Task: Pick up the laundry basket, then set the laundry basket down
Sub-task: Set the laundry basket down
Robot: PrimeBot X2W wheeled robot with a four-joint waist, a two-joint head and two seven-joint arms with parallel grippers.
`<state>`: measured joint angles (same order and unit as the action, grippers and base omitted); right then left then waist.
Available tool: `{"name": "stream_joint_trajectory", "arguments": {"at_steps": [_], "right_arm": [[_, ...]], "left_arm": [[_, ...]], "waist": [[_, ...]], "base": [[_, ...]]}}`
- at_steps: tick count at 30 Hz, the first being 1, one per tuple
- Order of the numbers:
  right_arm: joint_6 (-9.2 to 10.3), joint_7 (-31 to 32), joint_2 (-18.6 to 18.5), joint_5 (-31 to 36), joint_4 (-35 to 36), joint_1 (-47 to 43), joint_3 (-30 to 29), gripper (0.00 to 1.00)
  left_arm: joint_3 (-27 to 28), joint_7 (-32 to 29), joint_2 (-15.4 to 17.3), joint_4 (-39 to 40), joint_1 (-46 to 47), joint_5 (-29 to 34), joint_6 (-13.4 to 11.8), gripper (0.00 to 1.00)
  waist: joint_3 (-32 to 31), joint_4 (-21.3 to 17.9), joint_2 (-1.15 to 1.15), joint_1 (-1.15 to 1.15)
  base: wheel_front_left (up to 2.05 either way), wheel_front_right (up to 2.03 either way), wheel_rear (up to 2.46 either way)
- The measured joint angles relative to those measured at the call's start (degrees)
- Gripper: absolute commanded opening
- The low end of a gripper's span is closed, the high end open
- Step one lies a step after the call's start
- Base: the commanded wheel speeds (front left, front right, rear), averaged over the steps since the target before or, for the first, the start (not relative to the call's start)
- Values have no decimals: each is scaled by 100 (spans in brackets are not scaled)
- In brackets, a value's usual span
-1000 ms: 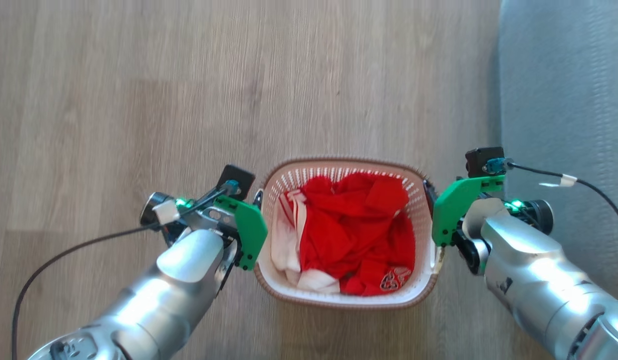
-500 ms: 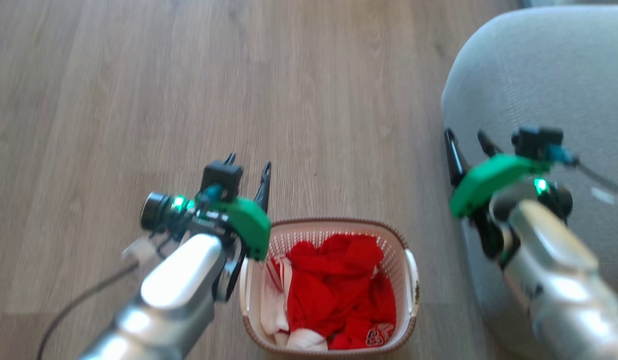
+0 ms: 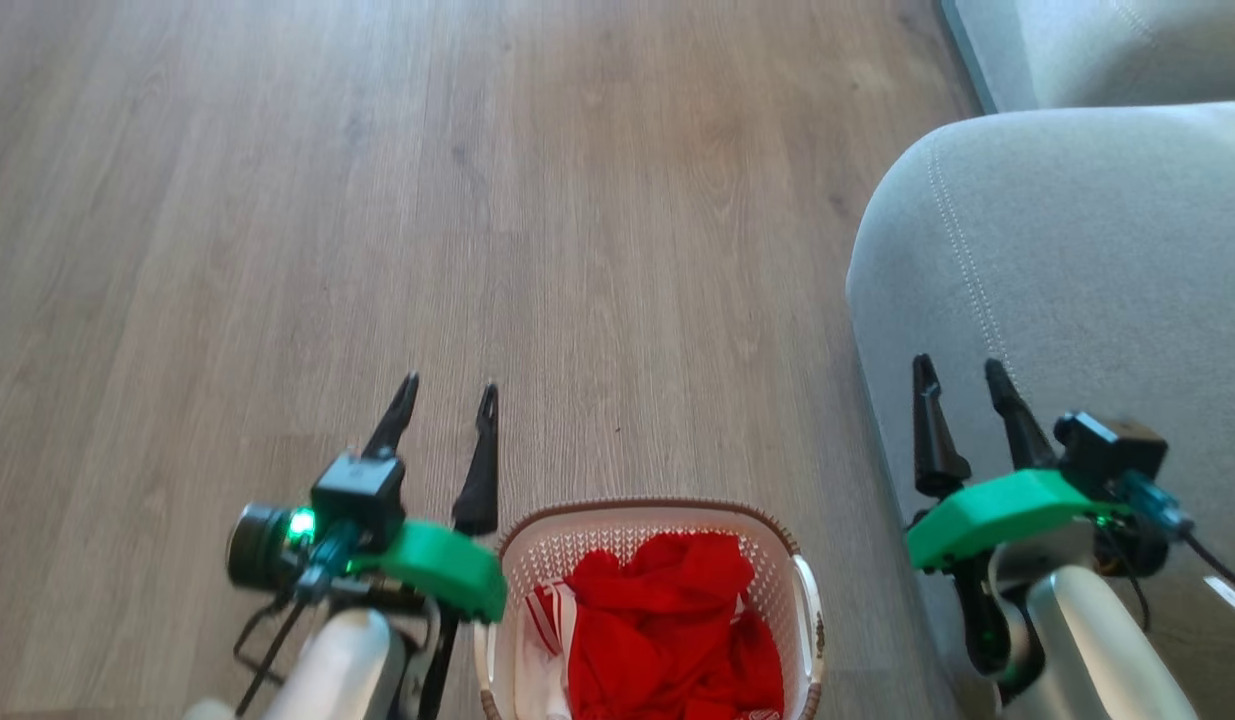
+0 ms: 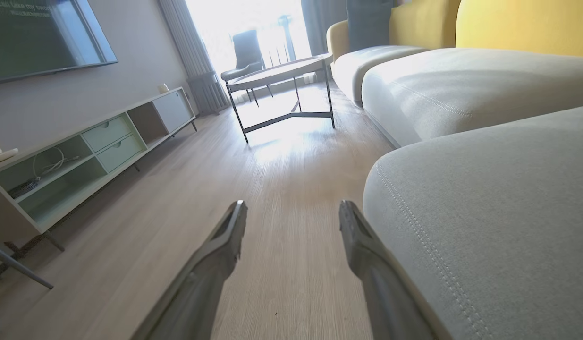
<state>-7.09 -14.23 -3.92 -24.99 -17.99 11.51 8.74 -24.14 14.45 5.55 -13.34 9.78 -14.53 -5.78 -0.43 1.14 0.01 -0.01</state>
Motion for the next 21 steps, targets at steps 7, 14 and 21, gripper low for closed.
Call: {"name": "stream_joint_trajectory", "arguments": {"at_steps": [7, 14, 21], "right_arm": [[0, -1, 52, 379, 675, -580, -158, 100], [0, 0, 68, 534, 882, -919, -263, 100], [0, 0, 78, 587, 911, -1089, -283, 100]], "left_arm": [[630, 0, -205, 443, -643, 352, 364, 100], [734, 0, -241, 710, -990, 420, 267, 100], [601, 0, -245, 661, -1073, 352, 63, 100]], "waist": [[-99, 51, 0, 0], [-92, 93, -1, 0], [-85, 106, 0, 0]], "base": [[0, 0, 0], [0, 0, 0], [0, 0, 0]]}}
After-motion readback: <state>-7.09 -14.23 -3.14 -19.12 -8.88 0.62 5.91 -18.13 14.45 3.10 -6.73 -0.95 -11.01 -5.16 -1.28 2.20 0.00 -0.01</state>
